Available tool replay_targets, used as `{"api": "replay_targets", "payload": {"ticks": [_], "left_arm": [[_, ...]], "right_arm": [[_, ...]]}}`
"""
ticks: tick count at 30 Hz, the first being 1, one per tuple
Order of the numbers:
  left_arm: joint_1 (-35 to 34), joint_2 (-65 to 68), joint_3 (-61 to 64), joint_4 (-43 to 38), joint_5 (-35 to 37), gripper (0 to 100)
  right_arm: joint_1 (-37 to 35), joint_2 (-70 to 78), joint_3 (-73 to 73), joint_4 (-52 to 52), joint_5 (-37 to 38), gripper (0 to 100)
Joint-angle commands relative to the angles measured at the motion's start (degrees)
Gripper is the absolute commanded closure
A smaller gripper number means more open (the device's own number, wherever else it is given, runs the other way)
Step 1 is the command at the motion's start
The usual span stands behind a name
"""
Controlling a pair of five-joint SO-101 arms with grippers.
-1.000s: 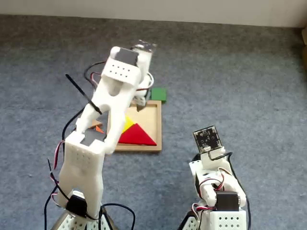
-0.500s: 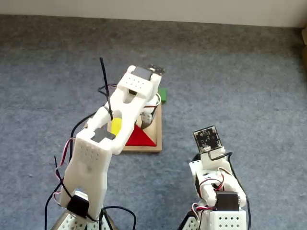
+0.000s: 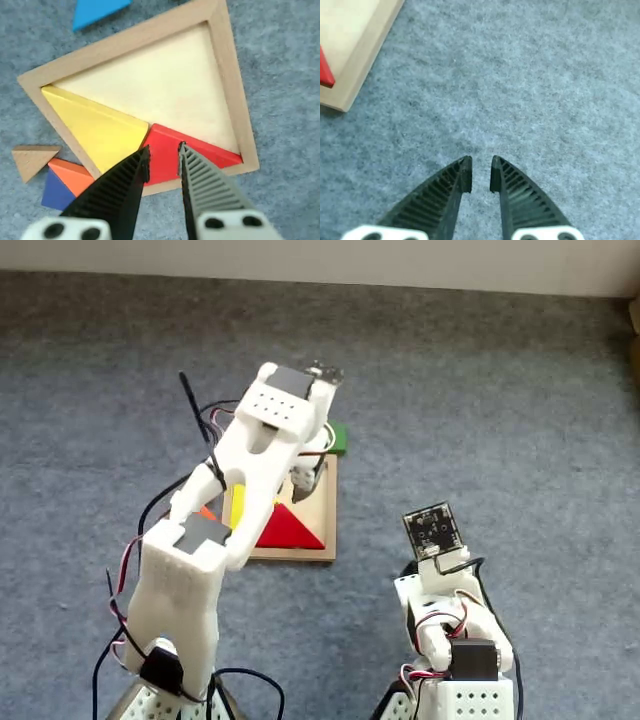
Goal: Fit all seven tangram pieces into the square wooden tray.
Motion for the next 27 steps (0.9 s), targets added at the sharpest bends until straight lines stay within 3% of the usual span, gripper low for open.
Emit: {"api": "replay_targets", "payload": {"ticks": [1,8,15,22,27], "left_arm": [[-0.22,-6.73,-0.13,2.02,0.35,89],[-1.89,-15.16,-0.13,2.02,-2.11,89],[-10.86,-22.29,0.31,2.2,-6.51,89],[-14.46,-28.7,11.3,0.97,-13.01,89],[-14.55,-35.82,22.46,-6.42,-15.56,89]], "right_arm": [[1.01,-0.92,6.64,-1.01,0.7,92.2],[1.01,-0.92,6.64,-1.01,0.7,92.2],[1.01,-0.92,6.64,-1.01,0.7,92.2],[1.01,-0.92,6.64,-1.1,0.7,92.2],[1.01,-0.92,6.64,-1.1,0.7,92.2]]}}
